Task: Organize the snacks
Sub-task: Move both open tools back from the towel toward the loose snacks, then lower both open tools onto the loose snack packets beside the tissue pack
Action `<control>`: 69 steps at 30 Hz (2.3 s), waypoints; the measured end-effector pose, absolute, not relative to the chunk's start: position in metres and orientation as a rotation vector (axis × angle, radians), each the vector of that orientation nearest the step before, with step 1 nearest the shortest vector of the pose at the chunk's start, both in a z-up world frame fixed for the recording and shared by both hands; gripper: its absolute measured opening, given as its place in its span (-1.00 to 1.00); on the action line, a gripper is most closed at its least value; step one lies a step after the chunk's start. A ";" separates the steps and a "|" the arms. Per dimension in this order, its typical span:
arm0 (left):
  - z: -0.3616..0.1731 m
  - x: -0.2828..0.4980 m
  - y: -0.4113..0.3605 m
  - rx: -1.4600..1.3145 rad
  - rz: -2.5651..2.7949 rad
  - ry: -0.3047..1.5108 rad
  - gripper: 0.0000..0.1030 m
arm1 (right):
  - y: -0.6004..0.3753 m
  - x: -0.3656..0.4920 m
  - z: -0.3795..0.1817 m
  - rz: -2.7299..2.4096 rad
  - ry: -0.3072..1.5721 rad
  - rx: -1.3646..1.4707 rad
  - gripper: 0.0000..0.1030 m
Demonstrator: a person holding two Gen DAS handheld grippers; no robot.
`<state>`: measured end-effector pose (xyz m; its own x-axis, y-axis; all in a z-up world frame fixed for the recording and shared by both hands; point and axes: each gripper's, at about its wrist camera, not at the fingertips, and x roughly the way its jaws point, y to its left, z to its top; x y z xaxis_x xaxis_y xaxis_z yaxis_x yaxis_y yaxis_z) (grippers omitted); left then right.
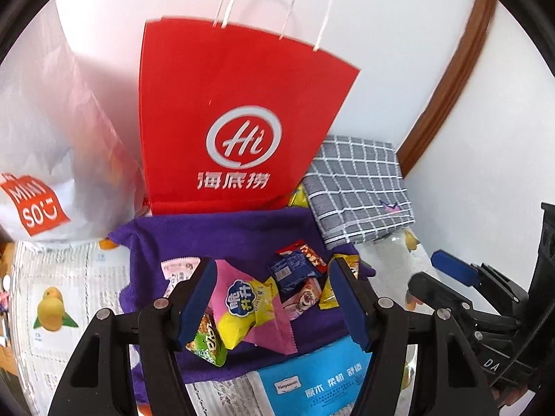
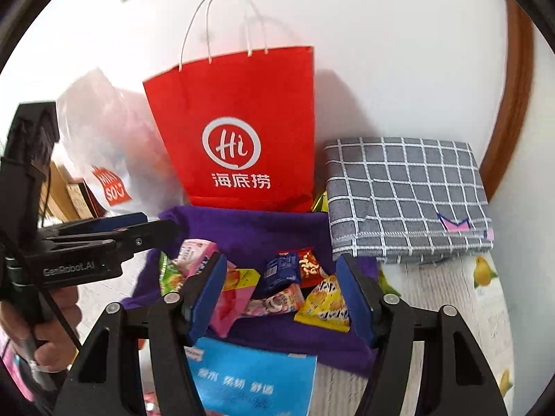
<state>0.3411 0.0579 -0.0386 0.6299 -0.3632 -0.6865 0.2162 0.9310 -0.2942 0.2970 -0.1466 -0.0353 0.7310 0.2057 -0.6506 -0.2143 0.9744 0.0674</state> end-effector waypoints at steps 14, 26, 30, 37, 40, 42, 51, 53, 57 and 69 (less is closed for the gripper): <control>-0.007 0.294 0.041 -0.117 -0.355 0.771 0.28 | -0.181 0.206 -0.027 0.194 0.719 0.039 0.04; -0.024 0.230 0.041 -0.049 -0.312 0.808 0.28 | -0.187 0.152 -0.045 0.222 0.710 0.070 0.04; -0.035 0.211 0.050 -0.047 -0.289 0.834 0.28 | -0.187 0.144 -0.054 0.249 0.711 0.111 0.04; -0.041 0.180 0.068 -0.051 -0.256 0.834 0.28 | -0.182 0.132 -0.072 0.269 0.734 0.138 0.04; -0.044 0.171 0.076 -0.060 -0.244 0.831 0.28 | -0.177 0.127 -0.082 0.272 0.734 0.120 0.04; -0.048 0.166 0.081 -0.063 -0.235 0.833 0.28 | -0.173 0.124 -0.089 0.281 0.738 0.103 0.04; -0.078 0.161 0.106 -0.089 -0.175 0.893 0.28 | -0.150 0.125 -0.141 0.331 0.830 0.086 0.04; -0.082 0.161 0.110 -0.093 -0.168 0.902 0.28 | -0.141 0.128 -0.154 0.350 0.864 0.069 0.04; -0.089 0.159 0.118 -0.099 -0.162 0.908 0.28 | -0.126 0.136 -0.172 0.354 0.904 0.043 0.04; -0.115 0.161 0.137 -0.141 -0.148 0.967 0.28 | -0.092 0.161 -0.204 0.378 0.993 0.034 0.09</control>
<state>0.1605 0.1368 -0.1149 0.5594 -0.1877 -0.8074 0.0621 0.9808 -0.1849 0.1605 -0.0921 -0.2043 0.4872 0.3260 -0.8102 -0.2950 0.9346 0.1987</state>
